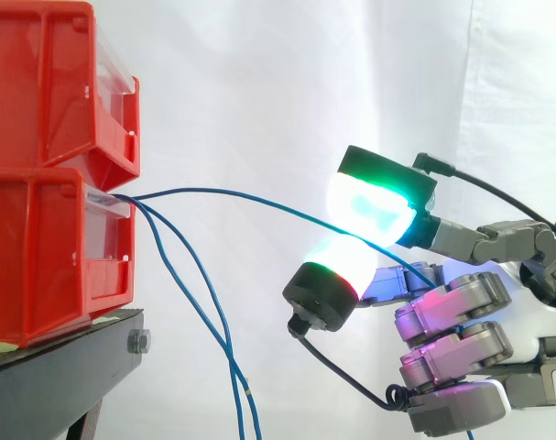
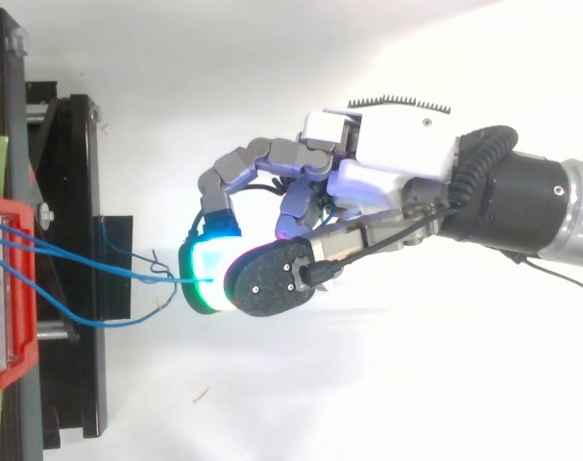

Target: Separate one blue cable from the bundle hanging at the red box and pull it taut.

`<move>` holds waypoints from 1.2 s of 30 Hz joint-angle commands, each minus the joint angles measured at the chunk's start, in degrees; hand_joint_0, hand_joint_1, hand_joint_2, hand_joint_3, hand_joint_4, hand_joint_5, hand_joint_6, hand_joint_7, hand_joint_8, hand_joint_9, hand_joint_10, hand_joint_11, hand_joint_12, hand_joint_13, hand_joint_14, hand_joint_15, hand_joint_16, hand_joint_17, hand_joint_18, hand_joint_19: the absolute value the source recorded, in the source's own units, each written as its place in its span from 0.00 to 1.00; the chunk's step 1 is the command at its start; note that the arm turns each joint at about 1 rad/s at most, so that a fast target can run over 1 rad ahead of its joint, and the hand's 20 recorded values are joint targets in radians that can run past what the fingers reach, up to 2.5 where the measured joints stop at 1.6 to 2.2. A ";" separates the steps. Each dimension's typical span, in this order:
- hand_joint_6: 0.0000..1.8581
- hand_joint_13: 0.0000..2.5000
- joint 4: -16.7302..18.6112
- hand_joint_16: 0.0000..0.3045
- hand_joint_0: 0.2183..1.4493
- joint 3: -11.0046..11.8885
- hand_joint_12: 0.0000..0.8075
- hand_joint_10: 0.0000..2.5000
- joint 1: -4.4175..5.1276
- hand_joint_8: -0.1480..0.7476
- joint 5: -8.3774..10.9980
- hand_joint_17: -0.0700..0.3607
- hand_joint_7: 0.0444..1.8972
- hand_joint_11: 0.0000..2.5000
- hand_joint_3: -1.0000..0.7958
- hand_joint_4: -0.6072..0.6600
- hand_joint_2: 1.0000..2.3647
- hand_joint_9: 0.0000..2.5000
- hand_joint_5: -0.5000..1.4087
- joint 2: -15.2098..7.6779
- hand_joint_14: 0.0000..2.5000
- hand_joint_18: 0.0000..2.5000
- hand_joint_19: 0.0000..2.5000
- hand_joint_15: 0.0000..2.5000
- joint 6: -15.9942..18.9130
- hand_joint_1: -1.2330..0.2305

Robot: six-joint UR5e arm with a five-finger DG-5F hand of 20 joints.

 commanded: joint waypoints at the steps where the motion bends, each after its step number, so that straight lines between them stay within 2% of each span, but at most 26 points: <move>1: 0.49 0.44 0.00 0.12 0.50 0.03 0.41 0.48 0.00 0.48 0.00 0.35 0.71 0.66 0.35 0.33 0.01 0.53 0.16 0.00 0.74 0.50 0.52 0.62 0.00 0.25; 36: 0.49 0.44 0.00 0.11 0.50 0.03 0.40 0.48 0.00 0.48 0.00 0.34 0.71 0.66 0.36 0.33 0.01 0.53 0.16 0.00 0.74 0.49 0.51 0.62 0.00 0.25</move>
